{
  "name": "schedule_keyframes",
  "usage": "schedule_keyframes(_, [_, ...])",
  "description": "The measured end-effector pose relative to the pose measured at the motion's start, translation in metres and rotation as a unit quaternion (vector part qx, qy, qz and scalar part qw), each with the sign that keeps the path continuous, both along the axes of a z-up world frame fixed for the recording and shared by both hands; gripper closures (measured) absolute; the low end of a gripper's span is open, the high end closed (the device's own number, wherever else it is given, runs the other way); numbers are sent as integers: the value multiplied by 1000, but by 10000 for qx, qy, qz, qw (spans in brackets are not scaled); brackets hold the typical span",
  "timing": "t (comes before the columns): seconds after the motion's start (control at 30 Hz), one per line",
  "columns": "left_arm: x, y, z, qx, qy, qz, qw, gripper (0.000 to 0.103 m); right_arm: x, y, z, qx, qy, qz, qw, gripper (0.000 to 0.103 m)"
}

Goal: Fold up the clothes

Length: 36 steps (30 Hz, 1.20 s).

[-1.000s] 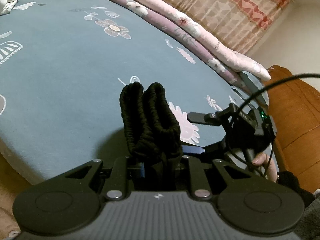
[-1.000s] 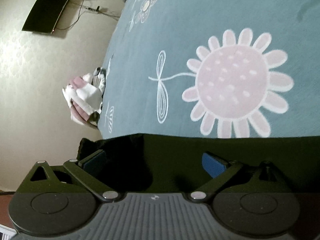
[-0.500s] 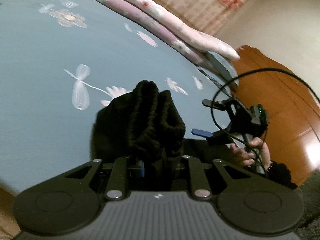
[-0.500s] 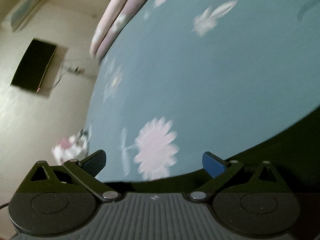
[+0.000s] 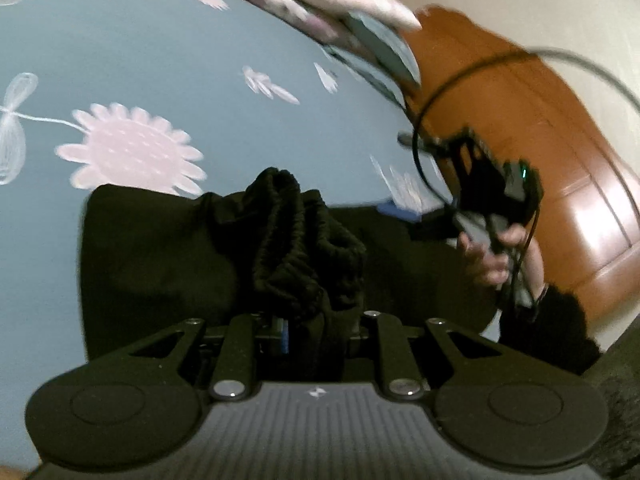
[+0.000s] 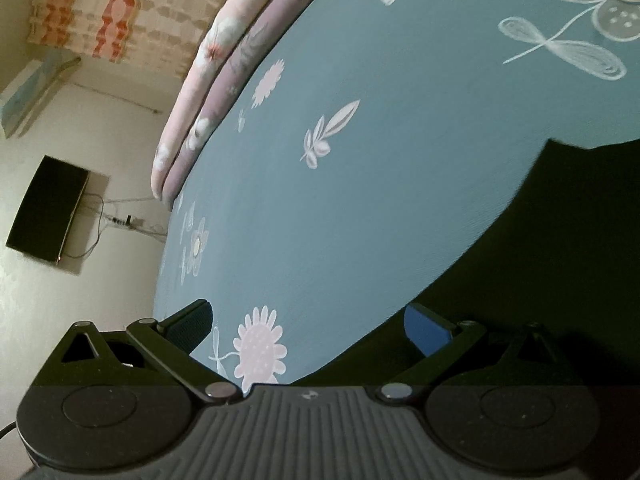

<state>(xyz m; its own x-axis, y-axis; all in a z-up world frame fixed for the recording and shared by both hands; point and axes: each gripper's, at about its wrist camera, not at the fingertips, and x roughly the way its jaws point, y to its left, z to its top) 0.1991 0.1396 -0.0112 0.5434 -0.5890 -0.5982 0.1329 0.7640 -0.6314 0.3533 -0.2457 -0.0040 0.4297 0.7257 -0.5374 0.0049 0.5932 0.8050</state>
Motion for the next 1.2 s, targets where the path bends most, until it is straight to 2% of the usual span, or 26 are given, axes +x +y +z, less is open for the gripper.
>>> schedule_keyframes(0.2, [20,-24,-23,250,228,-353,9988,84,-3,-10,3,-224,-87,-9,9997,0])
schedule_keyframes(0.33, [26,-37,-27,518,211,-545,9969,84,-7,-7,3,-162,-82,280,9994,0])
schedule_keyframes(0.43, [26,-43,-27,720,138,-643,9952,84,-12,2,-1,164,19,690,9975,0])
schedule_keyframes(0.57, [24,-50,-28,933,49,-746,9928,84,-27,19,-20,962,550,1312,9851,0])
schedule_keyframes(0.67, [23,-54,-28,1068,-14,-815,9909,84,-42,39,-38,1209,942,1700,9735,0])
schedule_keyframes(0.73, [21,-56,-26,1157,-58,-864,9895,84,-46,53,-45,1191,973,1832,9710,0])
schedule_keyframes(0.87, [15,-63,-18,1370,-254,-1117,9839,68,-44,72,-52,920,942,1975,9714,0])
schedule_keyframes(0.93, [9,-67,-12,1427,-380,-1295,9805,63,-41,75,-58,770,992,2005,9716,0])
schedule_keyframes(1.13, [0,-67,-9,1069,-434,-1909,9748,53,-36,72,-67,826,1119,1952,9708,0])
schedule_keyframes(1.2, [0,-64,-12,1019,-332,-1892,9761,53,-37,72,-67,798,1098,1999,9704,0])
